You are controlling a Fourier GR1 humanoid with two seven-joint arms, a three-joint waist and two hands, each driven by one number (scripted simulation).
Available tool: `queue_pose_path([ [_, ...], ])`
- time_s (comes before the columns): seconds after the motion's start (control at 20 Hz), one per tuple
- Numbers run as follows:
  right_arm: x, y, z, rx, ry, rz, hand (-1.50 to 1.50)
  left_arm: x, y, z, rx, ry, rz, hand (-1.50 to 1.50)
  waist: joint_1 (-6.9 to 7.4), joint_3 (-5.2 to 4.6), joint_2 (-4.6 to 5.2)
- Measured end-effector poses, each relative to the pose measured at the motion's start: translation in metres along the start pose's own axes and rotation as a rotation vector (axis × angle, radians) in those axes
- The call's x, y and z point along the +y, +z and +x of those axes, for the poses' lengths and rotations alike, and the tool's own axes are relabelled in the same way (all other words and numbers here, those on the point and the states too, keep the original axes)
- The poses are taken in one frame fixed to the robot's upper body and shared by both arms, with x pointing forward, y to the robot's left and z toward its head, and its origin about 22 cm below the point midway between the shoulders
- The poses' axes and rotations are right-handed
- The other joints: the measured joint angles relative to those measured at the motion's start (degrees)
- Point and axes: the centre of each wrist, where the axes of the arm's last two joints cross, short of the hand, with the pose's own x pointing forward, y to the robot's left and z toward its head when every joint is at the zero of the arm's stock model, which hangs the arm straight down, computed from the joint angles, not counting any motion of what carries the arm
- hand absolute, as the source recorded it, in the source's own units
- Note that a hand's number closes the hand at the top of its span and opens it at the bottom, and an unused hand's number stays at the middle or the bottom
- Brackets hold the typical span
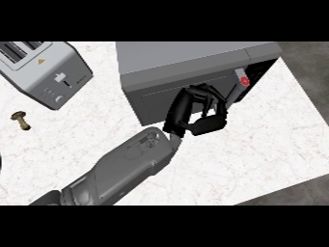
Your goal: Pick up the milk, place it into the microwave and close the microwave
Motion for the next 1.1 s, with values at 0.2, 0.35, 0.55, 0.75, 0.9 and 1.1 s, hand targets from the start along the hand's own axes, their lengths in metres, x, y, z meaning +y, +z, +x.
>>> queue_pose_path([
  [0.2,0.000,-0.003,0.004,-0.006,-0.005,0.028,-1.50,0.000,0.001,-0.002,-0.021,-0.003,0.024,1.50,-0.36,0.04,0.09],
  [0.35,0.001,-0.006,0.005,-0.011,-0.017,0.051,-1.50,-0.001,0.001,-0.002,-0.037,0.004,0.033,1.50,-0.40,0.06,0.30],
  [0.55,0.003,-0.008,0.008,-0.012,-0.030,0.086,-1.50,-0.001,0.002,-0.003,-0.060,0.002,0.055,1.50,-0.85,0.05,0.40],
  [0.75,0.005,-0.010,0.011,-0.017,-0.041,0.115,-1.50,0.000,0.002,-0.004,-0.081,0.005,0.068,1.50,-1.12,0.05,0.52],
  [0.9,0.005,-0.011,0.013,-0.014,-0.044,0.133,-1.50,-0.001,0.002,-0.005,-0.092,0.010,0.073,1.50,-1.21,0.03,0.65],
  [1.1,0.006,-0.013,0.016,-0.014,-0.048,0.154,-1.50,-0.001,0.003,-0.006,-0.108,0.010,0.087,1.50,-1.51,0.04,0.76],
])
